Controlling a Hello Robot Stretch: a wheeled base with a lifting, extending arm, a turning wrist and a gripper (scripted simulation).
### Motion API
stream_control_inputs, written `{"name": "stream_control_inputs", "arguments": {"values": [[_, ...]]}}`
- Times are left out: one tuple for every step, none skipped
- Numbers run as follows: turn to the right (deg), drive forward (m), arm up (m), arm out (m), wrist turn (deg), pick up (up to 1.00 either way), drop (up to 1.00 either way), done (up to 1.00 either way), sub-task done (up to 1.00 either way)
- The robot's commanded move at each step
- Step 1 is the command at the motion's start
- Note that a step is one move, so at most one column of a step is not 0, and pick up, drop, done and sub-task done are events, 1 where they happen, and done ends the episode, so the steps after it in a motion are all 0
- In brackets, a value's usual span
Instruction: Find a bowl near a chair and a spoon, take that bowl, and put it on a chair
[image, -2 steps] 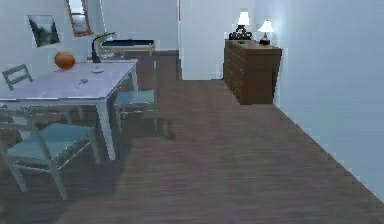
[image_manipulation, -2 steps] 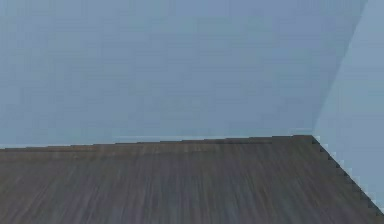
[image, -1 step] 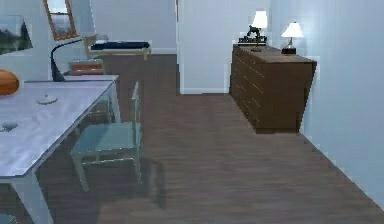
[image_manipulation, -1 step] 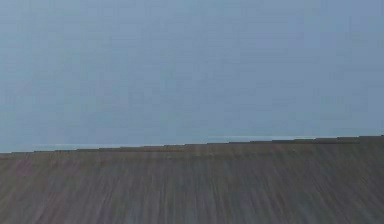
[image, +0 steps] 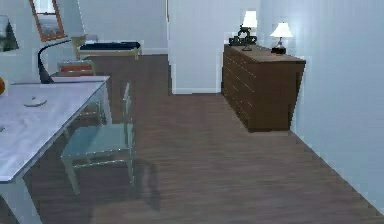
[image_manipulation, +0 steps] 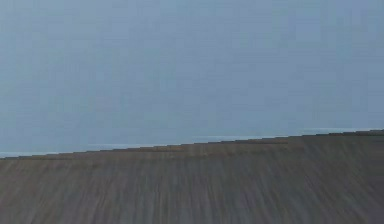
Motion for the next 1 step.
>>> {"name": "stream_control_inputs", "arguments": {"values": [[0.0,1.0,0.0,0.0,0.0,0.0,0.0,0.0,0.0]]}}
